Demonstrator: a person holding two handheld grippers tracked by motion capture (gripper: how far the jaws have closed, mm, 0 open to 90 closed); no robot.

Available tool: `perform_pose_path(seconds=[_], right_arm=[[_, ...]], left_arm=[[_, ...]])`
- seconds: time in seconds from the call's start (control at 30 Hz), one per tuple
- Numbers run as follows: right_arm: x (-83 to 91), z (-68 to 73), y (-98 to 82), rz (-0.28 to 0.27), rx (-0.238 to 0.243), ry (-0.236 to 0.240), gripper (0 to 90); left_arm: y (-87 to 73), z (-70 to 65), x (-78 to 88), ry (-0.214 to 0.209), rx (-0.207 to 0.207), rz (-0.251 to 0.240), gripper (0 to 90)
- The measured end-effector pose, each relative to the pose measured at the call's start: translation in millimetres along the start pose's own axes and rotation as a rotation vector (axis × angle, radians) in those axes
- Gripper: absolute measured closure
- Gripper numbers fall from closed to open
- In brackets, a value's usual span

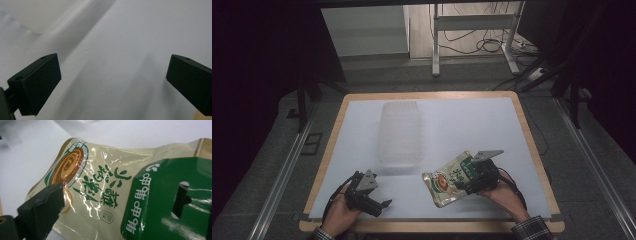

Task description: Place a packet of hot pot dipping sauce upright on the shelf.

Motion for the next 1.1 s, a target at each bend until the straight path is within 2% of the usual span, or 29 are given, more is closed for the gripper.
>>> perform_pose_path(seconds=[0.1, 0.2, 0.23, 0.27, 0.3, 0.37, 0.43, 0.47, 0.53, 0.57, 0.6, 0.63, 0.67, 0.7, 0.73, 0.77, 0.83, 0.97, 1.1], right_arm=[[-1.4, -0.1, 2.5, 0.019, -0.012, 0.002, 1.7], [-1.3, 0.4, 6.0, 0.033, -0.016, -0.033, 13.1], [-0.4, 0.5, 6.8, 0.034, -0.012, -0.025, 23.4], [-0.8, 1.1, 7.4, 0.037, -0.013, -0.002, 26.1], [-1.9, 2.6, 8.1, 0.045, -0.016, -0.006, 29.3], [-3.6, 5.0, 9.0, 0.061, 0.01, -0.008, 35.8], [-4.3, 6.0, 9.7, 0.063, 0.017, -0.008, 37.9], [-5.1, 7.6, 11.5, 0.064, 0.022, -0.011, 45.5], [-5.5, 8.2, 12.6, 0.066, 0.026, -0.014, 47.8], [-7.0, 9.2, 14.9, 0.069, 0.033, -0.021, 54.6], [-7.0, 9.2, 14.9, 0.069, 0.033, -0.021, 54.6], [-9.3, 10.4, 16.8, 0.076, 0.046, -0.038, 61.4], [-9.3, 10.4, 16.8, 0.076, 0.046, -0.038, 61.4], [-10.2, 11.3, 18.3, 0.081, 0.053, -0.055, 68.1], [-10.2, 11.3, 18.3, 0.081, 0.053, -0.055, 68.1], [-10.4, 13.4, 19.4, 0.087, 0.064, -0.053, 78.4], [-11.2, 15.9, 20.3, 0.101, 0.057, -0.058, 85.8], [-9.3, 19.2, 22.2, 0.103, 0.059, -0.07, 89.3], [-2.2, 19.0, 24.5, 0.086, 0.053, -0.059, 89.6]], left_arm=[[-0.1, -0.2, -0.4, 0.0, -0.002, 0.003, 0.0], [0.0, -0.3, -0.7, 0.001, -0.004, 0.006, 0.0], [0.0, -0.4, -0.8, 0.002, -0.005, 0.007, 0.0], [0.0, -0.5, -0.9, 0.004, -0.006, 0.008, 0.0], [0.0, -0.5, -0.9, 0.004, -0.006, 0.008, 0.0], [-0.1, -0.4, -1.1, 0.004, -0.006, 0.01, 0.0], [-0.1, -0.5, -1.2, 0.004, -0.007, 0.01, 0.0], [-0.2, -0.6, -1.3, 0.003, -0.01, 0.014, 0.0], [-0.1, -0.6, -1.3, 0.004, -0.01, 0.014, 0.0], [-0.2, -0.8, -1.7, 0.004, -0.012, 0.017, 0.0], [-0.2, -0.8, -1.7, 0.004, -0.012, 0.017, 0.0], [-0.3, -1.1, -2.2, 0.007, -0.014, 0.02, 0.0], [-0.3, -1.3, -2.3, 0.007, -0.016, 0.022, 0.0], [-0.1, -1.6, -2.4, 0.008, -0.017, 0.021, 0.0], [-0.1, -1.6, -2.4, 0.008, -0.017, 0.021, 0.0], [-0.1, -1.5, -2.2, 0.008, -0.018, 0.021, 0.0], [-0.2, -1.2, -1.6, 0.011, -0.015, 0.017, 0.0], [-0.1, -1.1, -0.8, 0.014, -0.015, 0.012, 0.0], [-0.2, -0.5, -0.3, 0.018, -0.012, 0.01, 0.0]])
Point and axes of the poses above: each handheld gripper's, and its own axes: x roughly backward along the jaws, y roughly out of its top, z roughly to its left, the point moved 2 cm from there along -x, roughly forward along the jaws, and after that the axes turned 7 degrees about z, right-handed, at the moved point
